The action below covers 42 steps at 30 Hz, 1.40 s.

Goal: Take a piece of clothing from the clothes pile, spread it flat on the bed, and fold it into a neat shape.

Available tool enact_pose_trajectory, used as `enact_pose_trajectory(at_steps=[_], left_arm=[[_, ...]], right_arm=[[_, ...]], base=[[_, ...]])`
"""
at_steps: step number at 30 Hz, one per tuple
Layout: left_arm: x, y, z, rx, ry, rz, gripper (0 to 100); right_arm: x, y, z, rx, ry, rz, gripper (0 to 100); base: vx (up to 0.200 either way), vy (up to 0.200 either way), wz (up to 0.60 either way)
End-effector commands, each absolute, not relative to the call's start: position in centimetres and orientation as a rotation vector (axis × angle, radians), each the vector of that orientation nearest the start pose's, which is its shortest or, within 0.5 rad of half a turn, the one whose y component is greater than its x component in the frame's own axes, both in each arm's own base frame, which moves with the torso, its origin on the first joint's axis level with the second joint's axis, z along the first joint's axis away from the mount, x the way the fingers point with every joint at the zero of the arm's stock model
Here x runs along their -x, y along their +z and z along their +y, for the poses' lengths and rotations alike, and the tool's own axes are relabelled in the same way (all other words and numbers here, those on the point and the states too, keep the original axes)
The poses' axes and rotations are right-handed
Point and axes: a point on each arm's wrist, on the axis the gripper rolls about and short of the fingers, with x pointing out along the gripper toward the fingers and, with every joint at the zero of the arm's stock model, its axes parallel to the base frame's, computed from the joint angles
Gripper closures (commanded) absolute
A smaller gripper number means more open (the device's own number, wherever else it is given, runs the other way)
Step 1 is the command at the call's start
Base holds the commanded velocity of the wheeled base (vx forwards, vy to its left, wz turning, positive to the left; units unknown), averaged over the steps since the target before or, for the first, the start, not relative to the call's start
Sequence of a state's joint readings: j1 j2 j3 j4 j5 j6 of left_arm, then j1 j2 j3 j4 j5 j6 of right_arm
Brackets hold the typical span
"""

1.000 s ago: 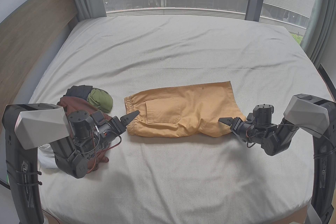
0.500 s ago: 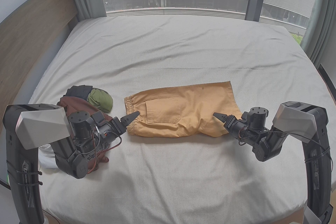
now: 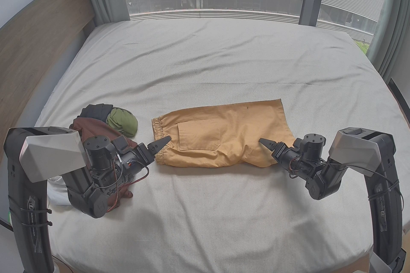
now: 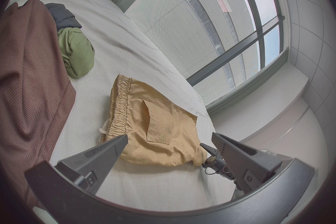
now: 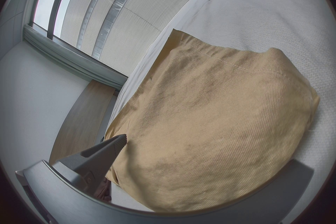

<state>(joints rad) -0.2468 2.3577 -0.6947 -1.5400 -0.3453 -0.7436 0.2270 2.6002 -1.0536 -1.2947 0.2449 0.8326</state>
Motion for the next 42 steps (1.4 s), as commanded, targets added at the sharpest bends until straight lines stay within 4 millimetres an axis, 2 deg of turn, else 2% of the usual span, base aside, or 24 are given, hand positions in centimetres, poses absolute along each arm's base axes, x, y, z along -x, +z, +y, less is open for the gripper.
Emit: enact_pose_trajectory(at_steps=[1,21,22,34,42], left_arm=[[-35.9,1.9,-9.8,0.727,-0.517,0.339,0],[-35.9,1.6,-9.8,0.727,-0.516,0.346,0],[-35.9,1.6,-9.8,0.727,-0.514,0.346,0],[-35.9,1.6,-9.8,0.727,-0.515,0.344,0],[-36.0,1.6,-9.7,0.729,-0.513,0.342,0]], right_arm=[[-42.3,-4.7,10.4,-0.814,0.335,0.441,0],[-42.2,-4.4,10.8,-0.813,0.354,0.423,0],[-42.2,-4.5,10.8,-0.813,0.353,0.425,100],[-41.7,-4.4,11.7,-0.790,0.339,0.422,100],[-39.2,-2.6,11.0,-0.692,0.336,0.454,100]], base=[[0.000,0.000,0.00],[0.000,0.000,0.00],[0.000,0.000,0.00],[0.000,0.000,0.00],[0.000,0.000,0.00]])
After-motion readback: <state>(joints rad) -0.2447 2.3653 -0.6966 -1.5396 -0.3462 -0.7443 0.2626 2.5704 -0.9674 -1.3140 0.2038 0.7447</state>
